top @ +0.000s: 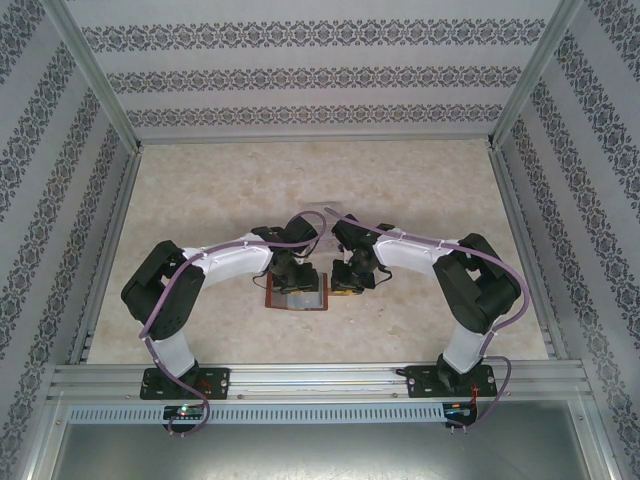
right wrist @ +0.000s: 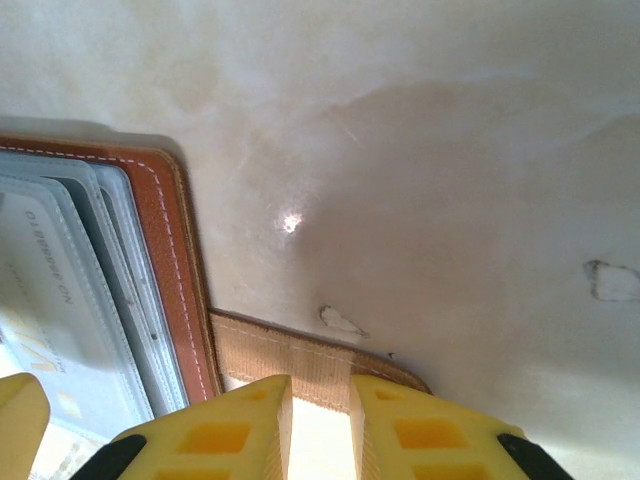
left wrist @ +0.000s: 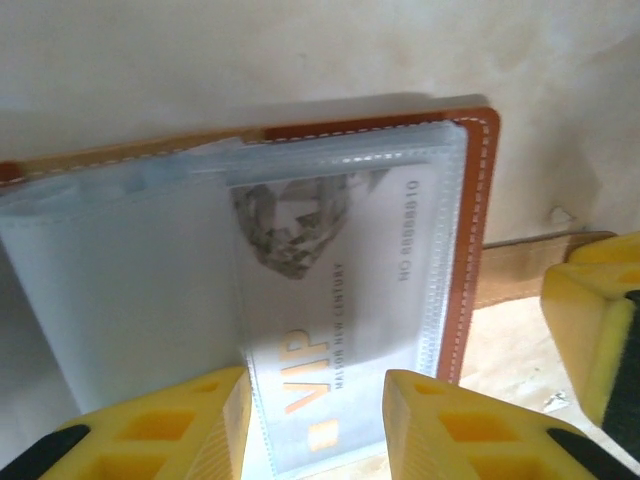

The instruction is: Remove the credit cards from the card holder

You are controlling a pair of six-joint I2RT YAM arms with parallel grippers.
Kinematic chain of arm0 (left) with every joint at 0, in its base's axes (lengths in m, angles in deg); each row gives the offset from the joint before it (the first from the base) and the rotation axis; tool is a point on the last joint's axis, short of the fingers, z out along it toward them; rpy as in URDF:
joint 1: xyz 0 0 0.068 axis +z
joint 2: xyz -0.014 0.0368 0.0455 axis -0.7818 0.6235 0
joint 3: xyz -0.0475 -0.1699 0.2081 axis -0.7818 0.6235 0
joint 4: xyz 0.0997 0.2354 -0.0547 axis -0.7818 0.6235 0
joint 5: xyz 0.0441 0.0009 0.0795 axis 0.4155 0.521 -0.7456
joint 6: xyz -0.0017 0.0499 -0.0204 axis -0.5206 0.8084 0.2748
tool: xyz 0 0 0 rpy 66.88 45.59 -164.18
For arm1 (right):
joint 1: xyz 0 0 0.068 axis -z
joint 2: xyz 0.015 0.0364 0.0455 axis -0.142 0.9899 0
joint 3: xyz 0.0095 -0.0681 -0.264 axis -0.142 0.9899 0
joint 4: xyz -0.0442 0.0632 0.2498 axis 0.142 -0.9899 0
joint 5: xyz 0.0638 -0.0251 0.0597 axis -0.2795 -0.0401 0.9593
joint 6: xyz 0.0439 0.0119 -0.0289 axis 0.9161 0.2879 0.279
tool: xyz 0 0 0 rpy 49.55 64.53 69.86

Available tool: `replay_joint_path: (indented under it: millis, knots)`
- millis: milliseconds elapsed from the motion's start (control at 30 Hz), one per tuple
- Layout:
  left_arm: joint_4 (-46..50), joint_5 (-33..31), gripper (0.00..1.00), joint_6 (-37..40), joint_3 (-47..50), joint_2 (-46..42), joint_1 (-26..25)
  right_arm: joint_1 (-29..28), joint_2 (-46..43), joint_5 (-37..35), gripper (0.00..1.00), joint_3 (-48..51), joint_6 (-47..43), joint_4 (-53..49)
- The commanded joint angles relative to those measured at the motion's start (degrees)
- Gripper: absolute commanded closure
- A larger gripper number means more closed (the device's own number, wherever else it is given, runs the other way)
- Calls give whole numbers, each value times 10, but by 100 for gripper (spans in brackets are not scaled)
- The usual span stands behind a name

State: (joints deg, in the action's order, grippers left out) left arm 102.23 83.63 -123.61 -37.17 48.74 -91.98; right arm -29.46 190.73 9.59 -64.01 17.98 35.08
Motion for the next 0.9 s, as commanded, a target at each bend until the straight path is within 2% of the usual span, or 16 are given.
replay_joint_path:
  millis: [0, 200, 567, 700, 867]
  knots:
    - [65, -49, 58, 12, -19, -3, -10, 3, 17, -3, 75, 1, -7, -3]
    - [104, -95, 57, 18, -33, -16, -14, 3, 16, -2, 75, 2, -7, -3]
    - [133, -132, 57, 19, -42, -38, -17, 3, 15, -1, 75, 1, -6, -3]
    - [133, -135, 59, 17, -42, -43, -18, 2, 15, -1, 75, 1, -6, -3]
    - [134, -141, 66, 16, -41, -50, -18, 3, 13, -2, 75, 1, -6, -4]
